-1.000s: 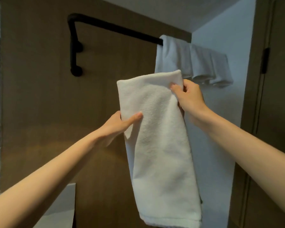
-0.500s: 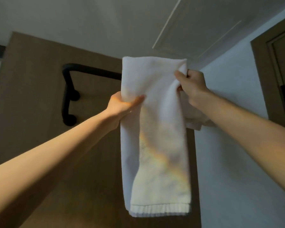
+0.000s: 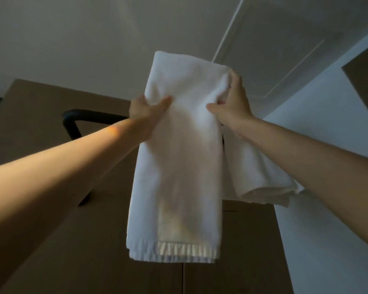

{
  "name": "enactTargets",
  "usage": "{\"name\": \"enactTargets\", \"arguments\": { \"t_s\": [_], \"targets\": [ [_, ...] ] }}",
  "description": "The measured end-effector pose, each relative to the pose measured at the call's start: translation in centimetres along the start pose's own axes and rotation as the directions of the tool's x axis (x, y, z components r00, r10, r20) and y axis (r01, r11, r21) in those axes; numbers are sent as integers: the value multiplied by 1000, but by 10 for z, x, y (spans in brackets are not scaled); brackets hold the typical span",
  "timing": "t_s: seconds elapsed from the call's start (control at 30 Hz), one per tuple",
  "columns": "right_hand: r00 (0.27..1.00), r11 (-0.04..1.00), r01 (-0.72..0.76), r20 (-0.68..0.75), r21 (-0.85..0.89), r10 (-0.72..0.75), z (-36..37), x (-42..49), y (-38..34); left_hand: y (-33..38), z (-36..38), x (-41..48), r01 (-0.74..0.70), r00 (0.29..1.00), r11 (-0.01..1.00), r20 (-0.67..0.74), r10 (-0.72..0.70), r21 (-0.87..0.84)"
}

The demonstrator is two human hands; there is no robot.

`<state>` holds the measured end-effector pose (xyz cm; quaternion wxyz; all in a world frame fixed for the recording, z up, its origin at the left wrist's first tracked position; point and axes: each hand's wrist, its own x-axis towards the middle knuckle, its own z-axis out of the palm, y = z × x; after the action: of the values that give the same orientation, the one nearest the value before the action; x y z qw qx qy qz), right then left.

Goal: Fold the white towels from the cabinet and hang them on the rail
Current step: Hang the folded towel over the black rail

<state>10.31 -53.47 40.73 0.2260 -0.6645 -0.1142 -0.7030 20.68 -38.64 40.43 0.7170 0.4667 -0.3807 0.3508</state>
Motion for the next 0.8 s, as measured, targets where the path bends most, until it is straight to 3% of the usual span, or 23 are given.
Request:
{"name": "enactTargets", "arguments": {
  "t_s": [0.1, 0.3, 0.4, 0.47, 0.5, 0.6, 0.67, 0.8],
  "targets": [
    [976, 963, 188, 145, -194, -162, 16, 0, 13, -4, 7, 21, -46, 997, 998, -53, 48, 35],
    [921, 822, 348, 327, -450, -211, 33, 3, 33, -8, 29, 45, -146, 985, 985, -76, 153, 91],
    [903, 640, 430, 308, -637, -301, 34, 5, 45, -9, 39, 55, -158, 980, 979, -104, 172, 129],
    [828, 477, 523, 288, -707, -481, 38, 6, 51, -10, 46, 63, -172, 975, 966, -106, 195, 191],
    [798, 444, 552, 291, -706, -529, 41, 8, 52, -11, 48, 66, -180, 973, 959, -107, 206, 217],
    [850, 586, 520, 311, -621, -425, 45, 7, 51, -16, 51, 73, -188, 972, 915, -67, 226, 357],
    [882, 677, 471, 295, -566, -367, 45, 6, 56, -17, 50, 75, -212, 966, 826, -19, 259, 523],
    [898, 725, 439, 244, -530, -366, 54, 1, 61, -17, 48, 76, -270, 946, 663, 63, 318, 698]
  ]
}}
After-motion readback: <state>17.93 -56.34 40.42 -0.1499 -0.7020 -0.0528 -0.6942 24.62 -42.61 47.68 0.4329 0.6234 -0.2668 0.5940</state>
